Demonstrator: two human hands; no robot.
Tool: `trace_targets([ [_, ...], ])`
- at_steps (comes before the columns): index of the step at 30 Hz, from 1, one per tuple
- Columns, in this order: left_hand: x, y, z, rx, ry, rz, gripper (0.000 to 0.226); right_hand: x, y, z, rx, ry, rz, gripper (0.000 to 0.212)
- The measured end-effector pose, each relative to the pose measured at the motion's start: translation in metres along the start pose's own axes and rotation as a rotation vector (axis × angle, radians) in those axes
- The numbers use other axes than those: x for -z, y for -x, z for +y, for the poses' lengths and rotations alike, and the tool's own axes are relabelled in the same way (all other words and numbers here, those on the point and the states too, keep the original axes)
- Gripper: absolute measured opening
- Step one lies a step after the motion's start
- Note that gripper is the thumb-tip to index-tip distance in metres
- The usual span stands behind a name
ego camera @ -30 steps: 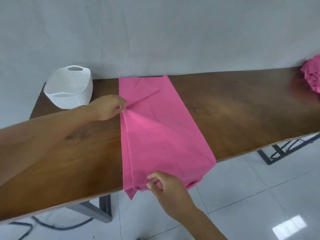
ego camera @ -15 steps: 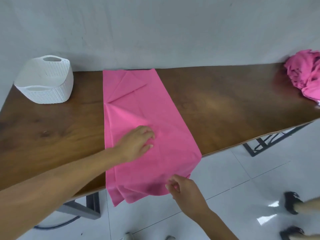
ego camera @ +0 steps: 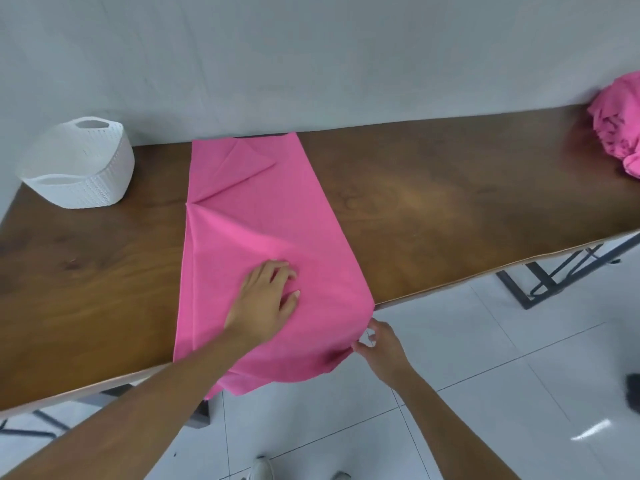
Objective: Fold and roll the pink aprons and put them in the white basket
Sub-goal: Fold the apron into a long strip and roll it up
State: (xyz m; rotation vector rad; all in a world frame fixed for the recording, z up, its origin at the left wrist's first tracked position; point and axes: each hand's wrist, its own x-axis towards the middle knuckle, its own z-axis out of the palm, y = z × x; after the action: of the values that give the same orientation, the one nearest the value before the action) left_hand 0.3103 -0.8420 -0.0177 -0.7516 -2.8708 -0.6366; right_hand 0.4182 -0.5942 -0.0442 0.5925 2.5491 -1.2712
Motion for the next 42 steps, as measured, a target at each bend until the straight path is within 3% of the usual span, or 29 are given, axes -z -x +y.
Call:
trace_targets([
  [5, 0.002, 0.001, 0.002, 0.025, -0.02, -0.008, 0.036, -0.013, -0.013, 0.005, -0.125, -0.008, -0.09, 0.015],
  [8, 0.003, -0.001, 0.004, 0.043, -0.013, -0.016, 0.039, -0.019, -0.016, 0.018, -0.133, 0.014, -0.135, 0.024],
  [15, 0.003, 0.001, 0.004, 0.051, -0.011, -0.01, 0.036, -0.023, -0.009, 0.068, -0.167, 0.048, -0.168, 0.023],
  [21, 0.002, 0.001, 0.006, 0.064, -0.011, -0.007, 0.035, -0.031, 0.012, 0.113, -0.146, -0.273, -0.149, 0.02],
  [29, 0.004, 0.001, 0.008, 0.059, 0.006, 0.015, 0.033, -0.037, 0.022, 0.128, -0.139, -0.327, -0.17, 0.024],
  [35, 0.003, 0.0, 0.008, 0.057, 0.021, 0.016, 0.031, -0.028, 0.017, 0.124, -0.277, -0.487, -0.258, 0.025],
  [39, 0.003, 0.001, 0.008, 0.07, 0.023, 0.01, 0.029, -0.024, 0.015, 0.128, -0.275, -0.441, -0.275, 0.026],
  [42, 0.001, 0.002, 0.007, 0.073, 0.03, 0.006, 0.027, -0.026, 0.015, 0.135, -0.206, -0.272, -0.243, 0.028],
])
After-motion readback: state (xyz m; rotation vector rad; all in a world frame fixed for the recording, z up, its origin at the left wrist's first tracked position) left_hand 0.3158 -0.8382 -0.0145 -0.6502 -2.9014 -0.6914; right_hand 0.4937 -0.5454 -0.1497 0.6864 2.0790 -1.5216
